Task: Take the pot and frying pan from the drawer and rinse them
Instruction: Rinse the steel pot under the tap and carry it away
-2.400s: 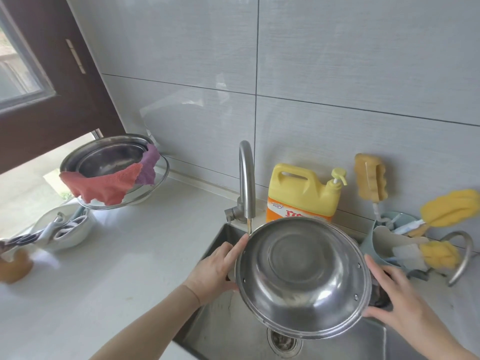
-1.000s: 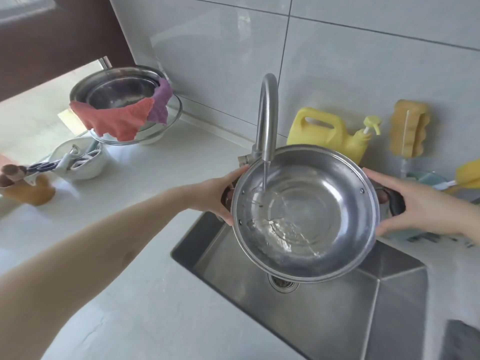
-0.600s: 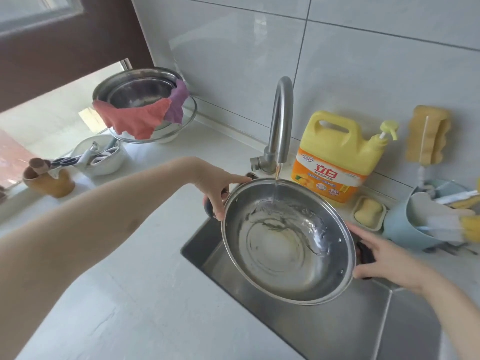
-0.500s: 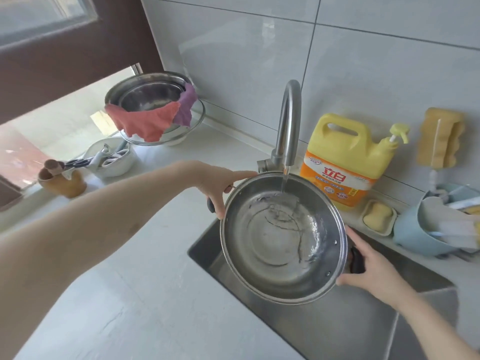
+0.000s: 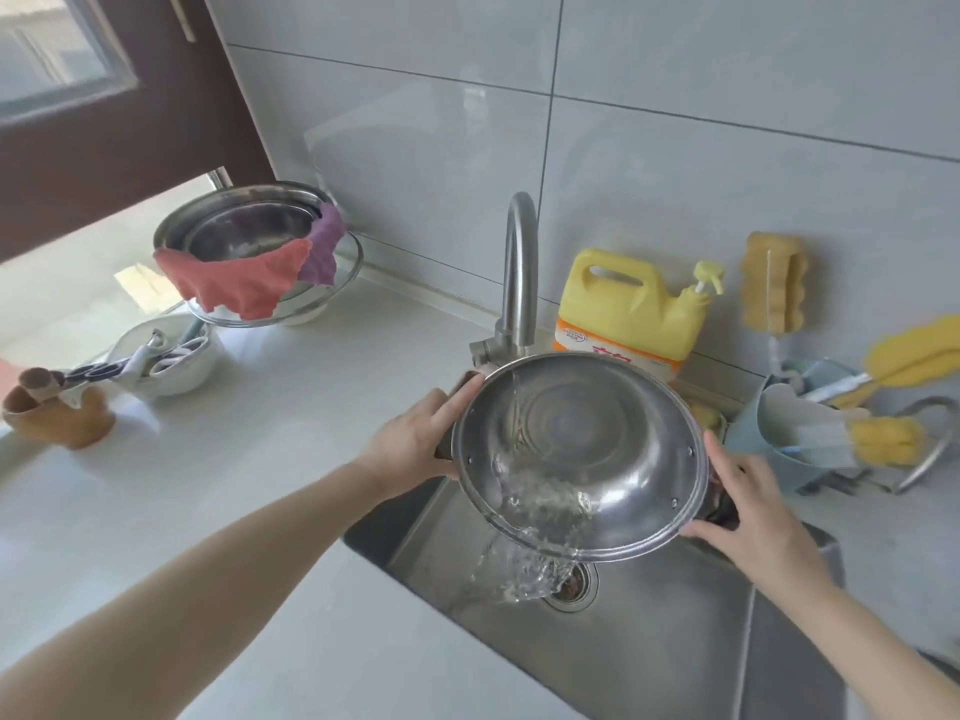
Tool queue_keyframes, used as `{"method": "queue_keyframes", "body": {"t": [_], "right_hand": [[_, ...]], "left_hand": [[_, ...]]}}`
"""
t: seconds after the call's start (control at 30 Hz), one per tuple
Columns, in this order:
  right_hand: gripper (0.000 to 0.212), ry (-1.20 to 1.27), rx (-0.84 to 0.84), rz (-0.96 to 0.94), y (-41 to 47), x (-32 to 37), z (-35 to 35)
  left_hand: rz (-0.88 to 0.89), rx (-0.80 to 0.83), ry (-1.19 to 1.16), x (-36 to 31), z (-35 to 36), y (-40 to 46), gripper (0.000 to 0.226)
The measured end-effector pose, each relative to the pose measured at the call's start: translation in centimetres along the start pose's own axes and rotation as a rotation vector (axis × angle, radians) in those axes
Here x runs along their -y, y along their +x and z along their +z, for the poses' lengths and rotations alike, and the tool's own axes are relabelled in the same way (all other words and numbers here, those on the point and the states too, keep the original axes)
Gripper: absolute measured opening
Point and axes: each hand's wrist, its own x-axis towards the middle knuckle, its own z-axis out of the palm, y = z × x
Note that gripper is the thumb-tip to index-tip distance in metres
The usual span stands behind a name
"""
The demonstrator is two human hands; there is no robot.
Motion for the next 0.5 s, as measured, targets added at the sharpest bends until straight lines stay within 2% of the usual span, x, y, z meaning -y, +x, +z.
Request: {"method": "queue_keyframes", "body": {"t": [0.1, 0.27, 0.33, 0.43, 0.5], "right_hand": [[0.140, -0.086, -0.073, -0.075, -1.1, 0.7, -1.9], [0.145, -0.225, -0.309, -0.186, -2.6, 2.0, -5.2], [0.135, -0.279, -0.415, -0.256, -3.0, 2.8, -7.1], [0.100, -0.355, -0.524, -0.394, -3.5, 3.9, -9.9], [0.096, -0.392, -0.572, -0.392, -3.8, 4.8, -11.7]], "left_hand": [[0.121, -0.225, 0.034, -1.2, -0.2, -0.5, 0.137], [0.276, -0.395, 0.058, -2.6, -2.6, 0.0, 0.130], [0.341, -0.450, 0.055, -3.5, -4.0, 0.3, 0.125], [0.409, -0.554, 0.061, -5.3, -6.3, 0.5, 0.126], [0.452, -0.618, 0.076, -6.4, -7.5, 0.6, 0.118]]}}
